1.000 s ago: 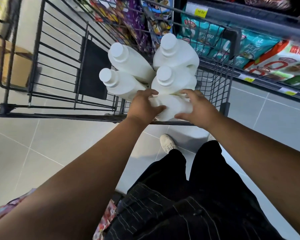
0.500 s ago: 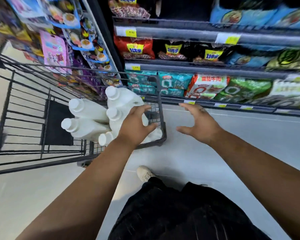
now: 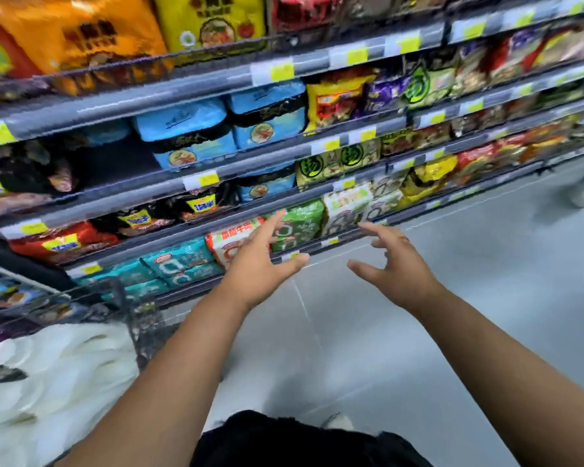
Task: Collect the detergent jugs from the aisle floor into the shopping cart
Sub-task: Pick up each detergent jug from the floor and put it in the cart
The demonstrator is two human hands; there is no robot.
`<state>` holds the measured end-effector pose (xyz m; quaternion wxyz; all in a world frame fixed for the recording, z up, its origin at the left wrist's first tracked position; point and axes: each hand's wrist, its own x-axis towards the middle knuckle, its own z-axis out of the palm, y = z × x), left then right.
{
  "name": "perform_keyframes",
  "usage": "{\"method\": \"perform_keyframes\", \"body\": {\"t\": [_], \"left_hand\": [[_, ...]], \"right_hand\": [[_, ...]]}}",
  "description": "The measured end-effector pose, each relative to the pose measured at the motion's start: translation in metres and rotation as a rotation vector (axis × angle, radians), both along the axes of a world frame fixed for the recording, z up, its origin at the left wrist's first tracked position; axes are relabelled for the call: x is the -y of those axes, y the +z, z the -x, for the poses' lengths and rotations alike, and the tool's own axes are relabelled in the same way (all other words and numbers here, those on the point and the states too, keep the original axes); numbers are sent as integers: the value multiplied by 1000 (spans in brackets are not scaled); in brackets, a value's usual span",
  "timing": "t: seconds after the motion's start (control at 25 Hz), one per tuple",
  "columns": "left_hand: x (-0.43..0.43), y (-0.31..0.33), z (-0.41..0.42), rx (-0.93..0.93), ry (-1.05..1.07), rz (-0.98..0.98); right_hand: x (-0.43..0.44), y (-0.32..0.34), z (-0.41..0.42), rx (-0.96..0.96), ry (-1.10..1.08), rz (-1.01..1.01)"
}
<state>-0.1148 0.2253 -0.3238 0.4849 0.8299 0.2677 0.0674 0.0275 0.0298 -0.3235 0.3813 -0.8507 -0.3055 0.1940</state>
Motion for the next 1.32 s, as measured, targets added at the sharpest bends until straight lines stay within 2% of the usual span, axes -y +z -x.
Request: {"method": "perform_keyframes", "body": {"t": [0.32,0.72,1.0,1.16,1.32], "left_hand": [[111,34,-242,74,-516,-52],[191,52,-509,121,-965,17],[257,59,-661,94,-1090,53],[308,55,-754,105,-1060,20],[362,61,-850,84,-999,4]], "right_hand": [[144,36,-133,102,-475,-88],[223,56,-304,117,-997,-187],[282,39,-413,78,-1159,-263],[333,27,-510,90,-1142,-257],[397,44,-619,66,-1087,-241]]}}
